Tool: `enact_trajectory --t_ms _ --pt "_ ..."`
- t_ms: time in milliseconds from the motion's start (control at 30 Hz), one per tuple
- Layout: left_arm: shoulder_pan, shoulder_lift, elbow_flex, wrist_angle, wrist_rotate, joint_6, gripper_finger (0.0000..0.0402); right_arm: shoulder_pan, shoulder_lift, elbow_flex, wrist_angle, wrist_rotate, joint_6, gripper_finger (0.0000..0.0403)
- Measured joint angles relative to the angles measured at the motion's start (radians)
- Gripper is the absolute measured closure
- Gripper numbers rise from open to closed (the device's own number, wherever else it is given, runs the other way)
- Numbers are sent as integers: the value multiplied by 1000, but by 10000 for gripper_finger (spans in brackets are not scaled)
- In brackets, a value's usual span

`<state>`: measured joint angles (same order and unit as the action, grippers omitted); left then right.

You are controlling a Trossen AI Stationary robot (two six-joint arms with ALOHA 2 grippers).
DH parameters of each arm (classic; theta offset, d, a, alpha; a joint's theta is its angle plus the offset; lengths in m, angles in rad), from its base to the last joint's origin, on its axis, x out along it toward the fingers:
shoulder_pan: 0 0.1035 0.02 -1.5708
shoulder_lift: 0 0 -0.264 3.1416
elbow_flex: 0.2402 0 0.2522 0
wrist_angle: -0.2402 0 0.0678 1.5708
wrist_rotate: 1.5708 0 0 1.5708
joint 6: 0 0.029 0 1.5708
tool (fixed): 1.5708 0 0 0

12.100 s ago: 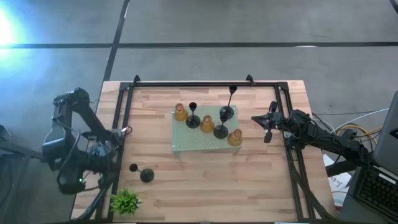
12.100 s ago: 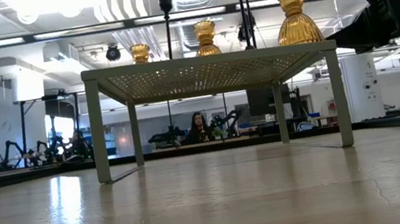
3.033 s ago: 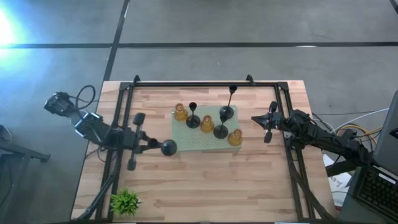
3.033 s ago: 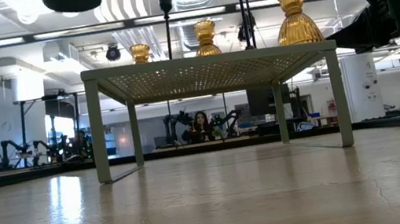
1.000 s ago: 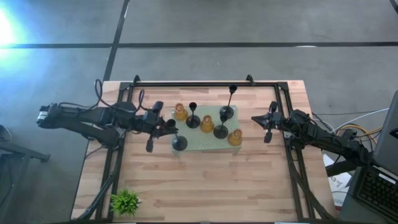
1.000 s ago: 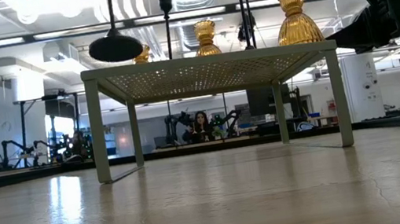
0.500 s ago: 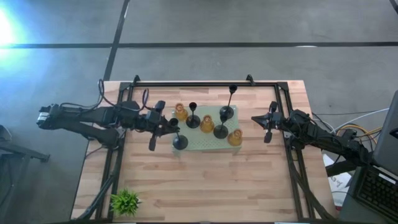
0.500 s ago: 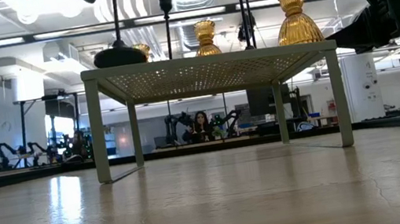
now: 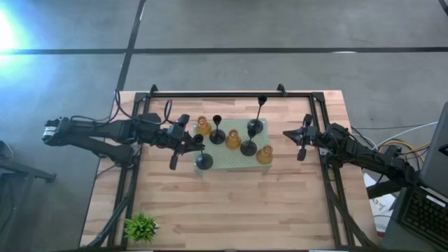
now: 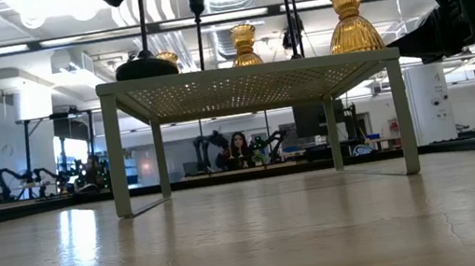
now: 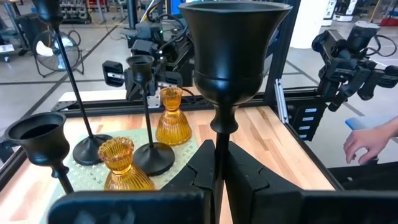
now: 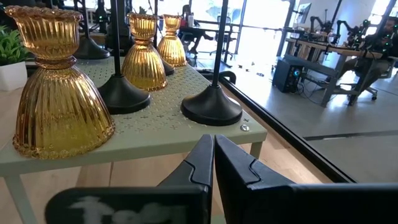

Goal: Pick & Place candle stick holders
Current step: Put the black candle holder on the shelf

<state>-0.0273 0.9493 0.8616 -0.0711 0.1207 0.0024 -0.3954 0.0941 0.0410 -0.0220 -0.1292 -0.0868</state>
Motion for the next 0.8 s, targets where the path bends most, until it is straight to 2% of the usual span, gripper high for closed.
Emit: enact_trajectory --t_ms 800 --pt "0 6 0 -17 1 37 384 0 0 0 0 0 0 394"
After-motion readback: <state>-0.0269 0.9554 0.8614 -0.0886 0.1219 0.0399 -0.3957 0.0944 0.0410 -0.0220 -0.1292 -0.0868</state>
